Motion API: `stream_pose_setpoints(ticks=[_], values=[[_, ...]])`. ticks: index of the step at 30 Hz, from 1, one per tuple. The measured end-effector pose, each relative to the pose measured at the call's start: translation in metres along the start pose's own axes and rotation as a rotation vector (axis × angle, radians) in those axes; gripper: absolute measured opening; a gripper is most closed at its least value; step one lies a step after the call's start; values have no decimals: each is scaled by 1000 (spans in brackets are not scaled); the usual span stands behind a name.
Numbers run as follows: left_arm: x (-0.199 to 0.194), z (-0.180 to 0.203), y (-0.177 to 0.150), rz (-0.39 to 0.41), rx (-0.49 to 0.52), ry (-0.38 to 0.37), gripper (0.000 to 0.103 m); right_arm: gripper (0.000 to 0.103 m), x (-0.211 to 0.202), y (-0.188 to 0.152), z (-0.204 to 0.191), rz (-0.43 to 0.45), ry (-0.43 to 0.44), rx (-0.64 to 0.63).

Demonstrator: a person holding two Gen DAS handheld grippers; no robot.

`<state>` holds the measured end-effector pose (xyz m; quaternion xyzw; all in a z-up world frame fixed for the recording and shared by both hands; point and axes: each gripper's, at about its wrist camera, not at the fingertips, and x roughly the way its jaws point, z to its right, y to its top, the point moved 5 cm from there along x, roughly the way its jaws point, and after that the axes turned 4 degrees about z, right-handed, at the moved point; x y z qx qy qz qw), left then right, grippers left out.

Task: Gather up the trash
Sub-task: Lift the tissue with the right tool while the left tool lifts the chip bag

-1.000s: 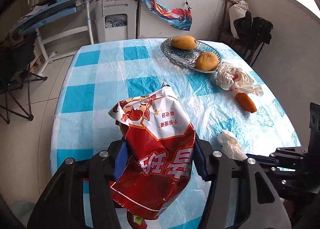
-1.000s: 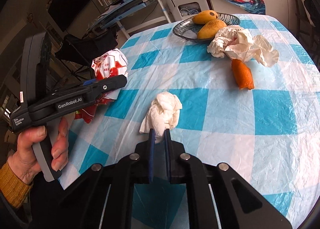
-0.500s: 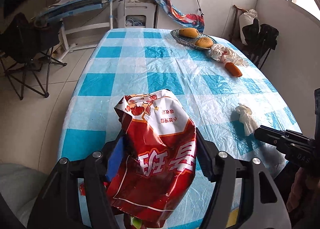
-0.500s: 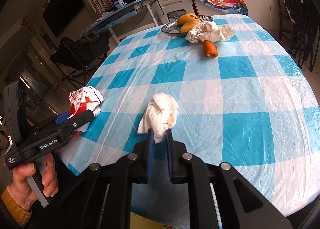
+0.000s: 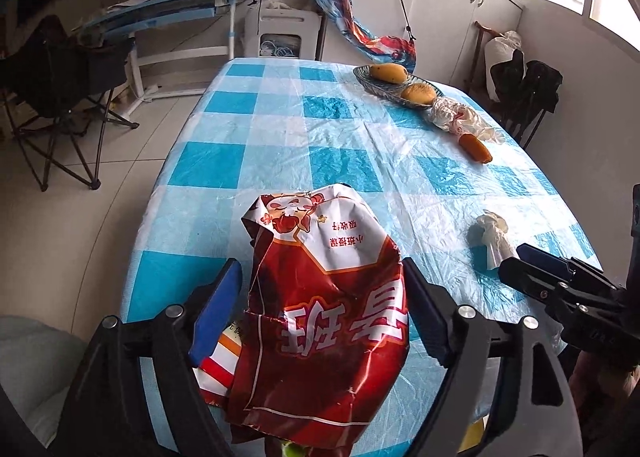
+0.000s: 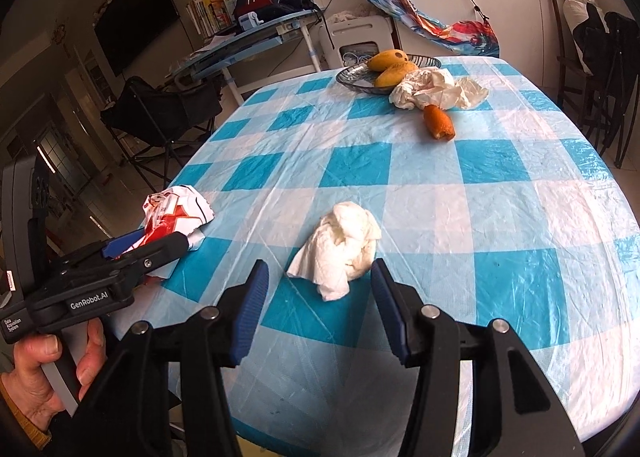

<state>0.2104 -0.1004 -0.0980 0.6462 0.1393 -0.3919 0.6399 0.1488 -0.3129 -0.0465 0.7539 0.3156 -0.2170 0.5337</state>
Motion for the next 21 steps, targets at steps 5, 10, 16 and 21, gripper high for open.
stream_pose_setpoints(ticks=[5,10,16,21], values=[[2,3,-1,5,2,-13,77,43,0,1,7,10,-7,27],[0,15,-2,9,26,-62,59,14,1,-2,7,0,-9,15],[-19,19,-2,41,3,-78,57,8,-14,-3,-3,11,23,1],[-40,17,-11,59,-25,-73,57,8,-34,-11,-13,26,60,17]])
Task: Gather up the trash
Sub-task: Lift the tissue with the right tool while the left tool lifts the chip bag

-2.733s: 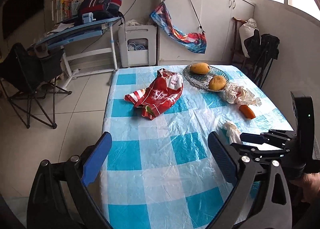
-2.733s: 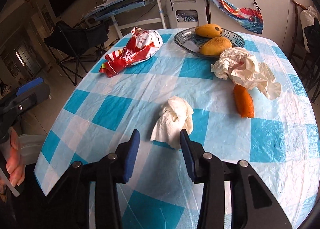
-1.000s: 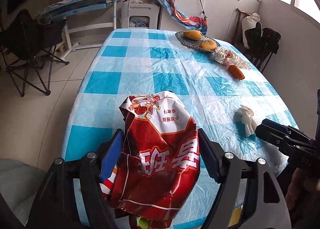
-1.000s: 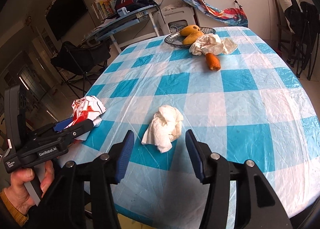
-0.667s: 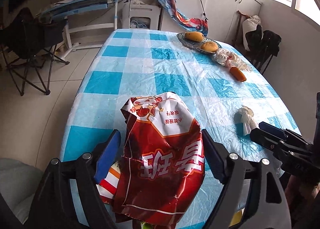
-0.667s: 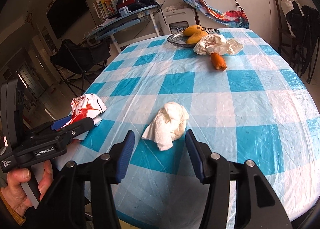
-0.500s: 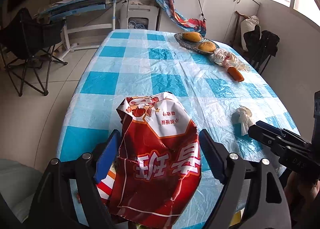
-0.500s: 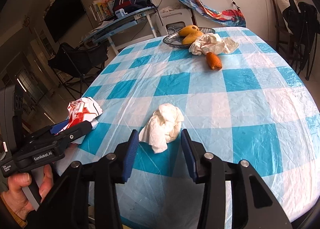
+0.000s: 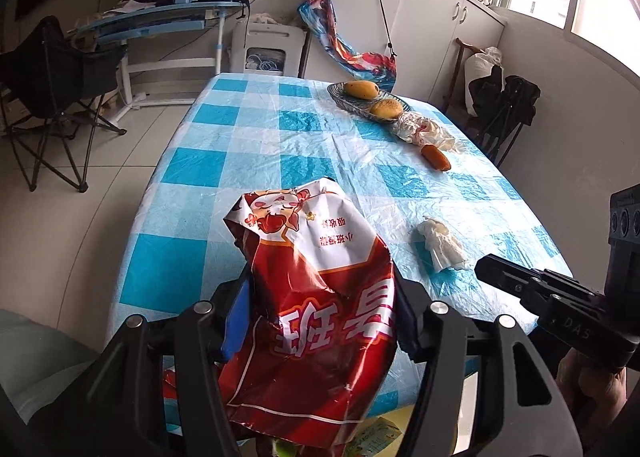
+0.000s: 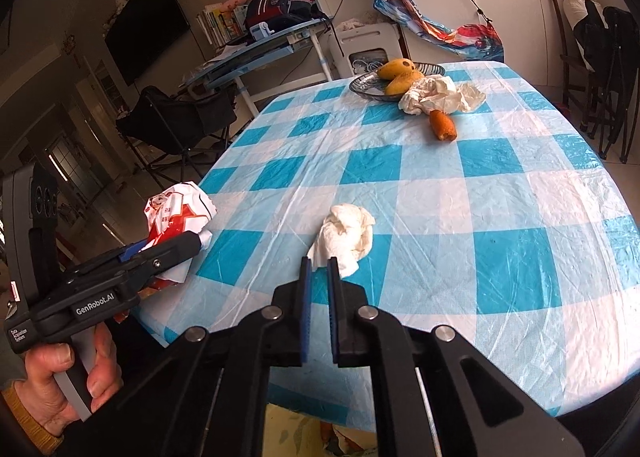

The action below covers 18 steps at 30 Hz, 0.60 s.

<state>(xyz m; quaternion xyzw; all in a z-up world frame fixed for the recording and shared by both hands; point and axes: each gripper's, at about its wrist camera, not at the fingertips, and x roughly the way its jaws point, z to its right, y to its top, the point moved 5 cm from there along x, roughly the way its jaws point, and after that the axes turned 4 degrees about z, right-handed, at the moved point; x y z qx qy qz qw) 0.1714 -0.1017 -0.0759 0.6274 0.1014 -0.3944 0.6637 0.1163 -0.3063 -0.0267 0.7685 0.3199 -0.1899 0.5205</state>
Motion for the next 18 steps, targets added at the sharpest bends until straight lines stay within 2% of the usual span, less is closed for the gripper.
stream_pose_setpoints(ticks=[5,6,7,8,9,14,16,18], values=[[-20,-1,-11,11,-15,7,57,8,-9,-4,-10,-4,-3,-37],[-22,-2,-14,9,-19,8,57,12,-6,-1,-10,-11,-17,-43],[-24,-3,-16,7,-22,12,57,21,-2,1,-10,-16,-28,-45],[-25,-3,-19,6,-24,15,57,48,3,5,-9,-16,-46,-52],[-27,-4,-21,5,-26,16,57,60,6,10,-8,6,-73,-65],[-30,-5,-26,6,-30,17,57,60,40,25,-1,-36,-131,-65],[-33,-6,-27,10,-31,15,57,50,52,24,1,-82,-138,-62],[-34,-7,-27,14,-33,12,57,29,58,19,2,-104,-147,-78]])
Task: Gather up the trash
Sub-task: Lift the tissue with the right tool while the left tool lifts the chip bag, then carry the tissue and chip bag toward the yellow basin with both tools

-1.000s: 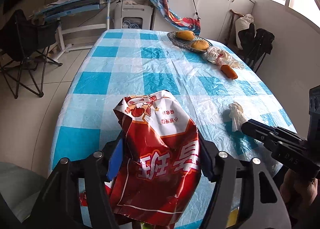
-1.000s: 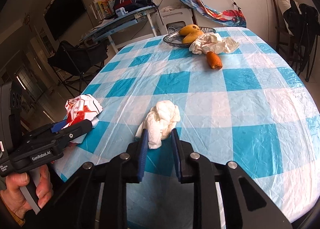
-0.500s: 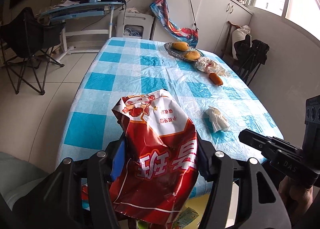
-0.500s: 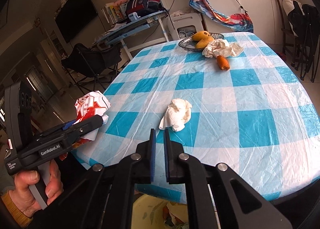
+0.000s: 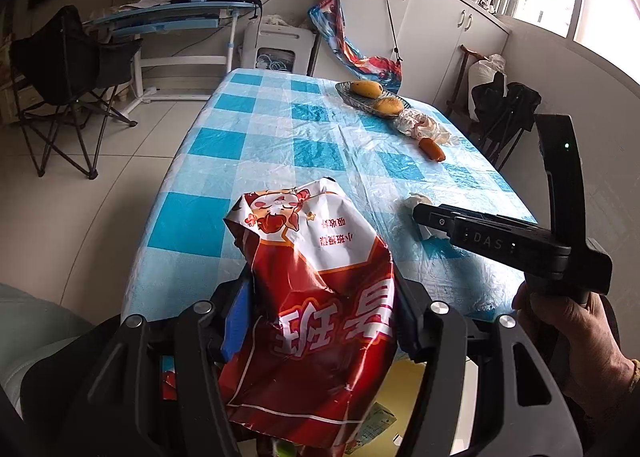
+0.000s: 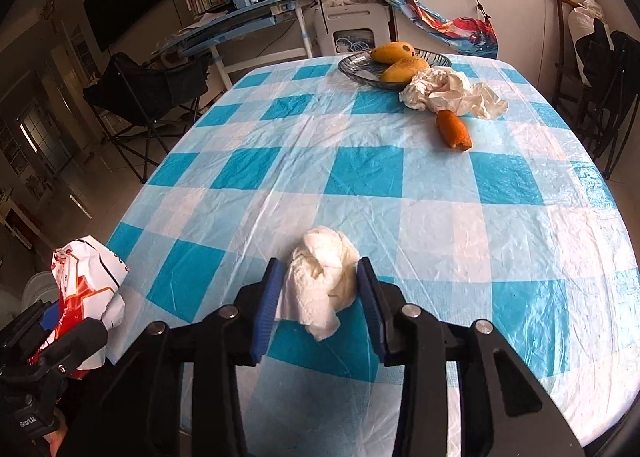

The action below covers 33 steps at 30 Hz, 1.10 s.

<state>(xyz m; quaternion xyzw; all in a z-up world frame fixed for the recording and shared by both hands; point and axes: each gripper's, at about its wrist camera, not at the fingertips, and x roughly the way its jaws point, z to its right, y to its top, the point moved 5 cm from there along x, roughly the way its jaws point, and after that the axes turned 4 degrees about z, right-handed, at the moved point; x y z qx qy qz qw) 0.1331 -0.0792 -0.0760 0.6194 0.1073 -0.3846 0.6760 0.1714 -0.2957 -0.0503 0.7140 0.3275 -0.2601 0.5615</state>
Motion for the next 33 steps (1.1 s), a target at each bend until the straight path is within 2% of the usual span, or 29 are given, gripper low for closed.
stream_pose_setpoints(ticks=[3,11,19,22,25,27,31,33], values=[[-4,1,2,11,-7,-8,57,22,-9,-5,1,14,20,4],[-23,8,4,39,-12,-27,57,21,-67,-40,-12,33,106,24],[-41,19,-5,44,13,-40,57,21,-94,-99,-26,-79,152,55],[-47,23,-8,46,19,-42,57,26,-92,-111,-33,-137,150,40],[-53,26,-11,48,25,-44,57,36,-92,-114,-34,-136,129,34],[-56,28,-15,45,30,-45,57,43,-96,-112,-30,-112,116,52],[-57,36,-23,24,43,-49,57,47,-105,-109,-19,-66,108,107],[-56,41,-28,11,54,-53,57,53,-113,-103,-11,-10,100,143]])
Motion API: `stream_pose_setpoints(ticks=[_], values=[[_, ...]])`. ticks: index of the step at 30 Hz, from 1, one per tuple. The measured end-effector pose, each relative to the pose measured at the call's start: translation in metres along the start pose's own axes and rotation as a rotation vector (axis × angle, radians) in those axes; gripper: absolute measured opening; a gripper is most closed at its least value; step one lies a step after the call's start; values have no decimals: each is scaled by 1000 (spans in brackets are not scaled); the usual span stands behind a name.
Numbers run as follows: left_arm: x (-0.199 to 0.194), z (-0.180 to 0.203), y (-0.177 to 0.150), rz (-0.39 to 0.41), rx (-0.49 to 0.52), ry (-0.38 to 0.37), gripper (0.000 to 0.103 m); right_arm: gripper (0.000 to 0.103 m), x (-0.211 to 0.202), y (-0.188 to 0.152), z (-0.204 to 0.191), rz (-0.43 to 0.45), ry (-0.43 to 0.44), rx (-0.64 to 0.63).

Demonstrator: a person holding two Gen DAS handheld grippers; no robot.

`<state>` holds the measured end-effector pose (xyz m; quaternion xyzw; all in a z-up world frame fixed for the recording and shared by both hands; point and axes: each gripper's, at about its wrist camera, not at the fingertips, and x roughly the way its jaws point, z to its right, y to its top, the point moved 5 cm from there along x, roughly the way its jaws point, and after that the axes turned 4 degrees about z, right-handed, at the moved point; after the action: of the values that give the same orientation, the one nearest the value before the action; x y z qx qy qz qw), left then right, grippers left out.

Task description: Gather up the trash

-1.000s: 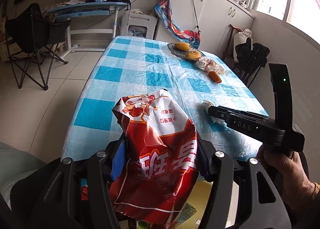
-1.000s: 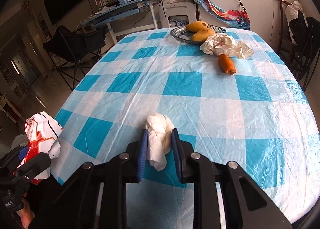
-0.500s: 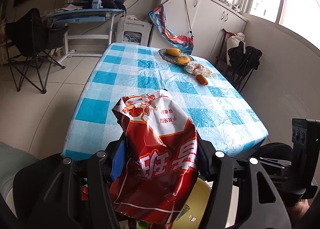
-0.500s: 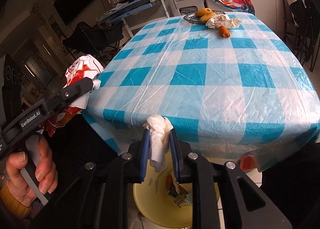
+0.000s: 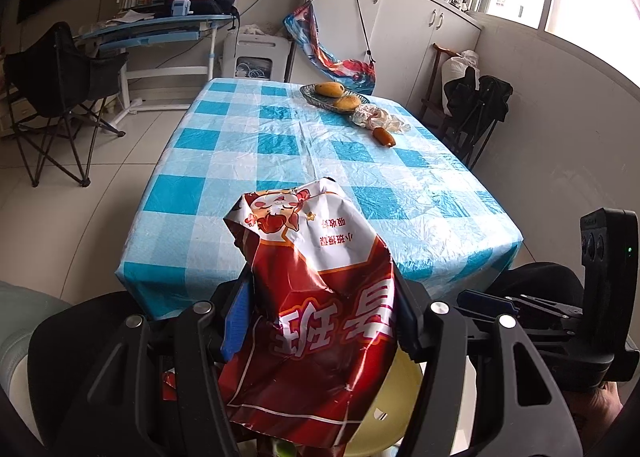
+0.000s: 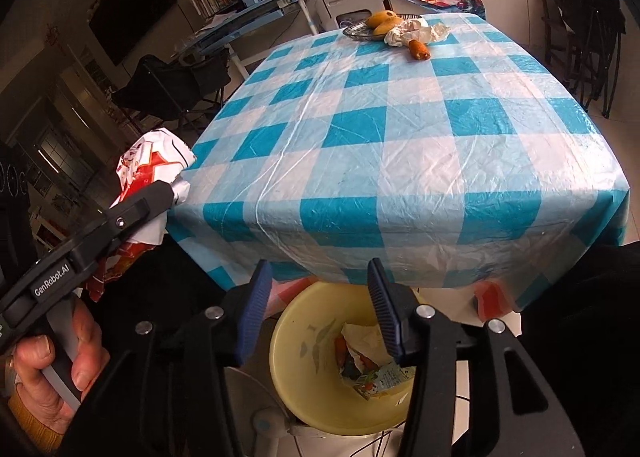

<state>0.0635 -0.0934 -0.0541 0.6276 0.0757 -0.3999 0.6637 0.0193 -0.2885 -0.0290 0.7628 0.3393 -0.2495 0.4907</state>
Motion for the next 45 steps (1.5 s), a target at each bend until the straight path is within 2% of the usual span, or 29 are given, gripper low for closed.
stream_pose_setpoints(ticks=[3,7,13,17,18,21,25,31,35,39,45], values=[[3,9,-11,-36,18,-10,57,63,-18,11,9,110,-27,42],[14,24,-34,-116,56,-42,57,68,-33,19,20,202,-63,84],[23,36,-53,-200,103,-68,60,70,-33,18,17,201,-77,68],[27,35,-60,-237,96,-50,71,73,-33,16,14,199,-83,48],[26,32,-60,-234,88,-40,77,74,-33,16,14,200,-85,48],[23,23,-54,-210,48,-34,84,75,-34,16,15,208,-93,55],[18,10,-46,-167,-5,-9,87,77,-34,16,17,210,-105,60],[0,-19,-27,-35,-102,83,93,77,-36,17,16,226,-118,44],[-8,-38,-19,13,-159,144,95,78,-42,18,14,259,-137,26],[-11,-46,-17,28,-166,187,95,81,-51,22,8,311,-172,-17],[-13,-41,-15,42,-113,215,96,87,-54,24,-3,347,-204,-93]])
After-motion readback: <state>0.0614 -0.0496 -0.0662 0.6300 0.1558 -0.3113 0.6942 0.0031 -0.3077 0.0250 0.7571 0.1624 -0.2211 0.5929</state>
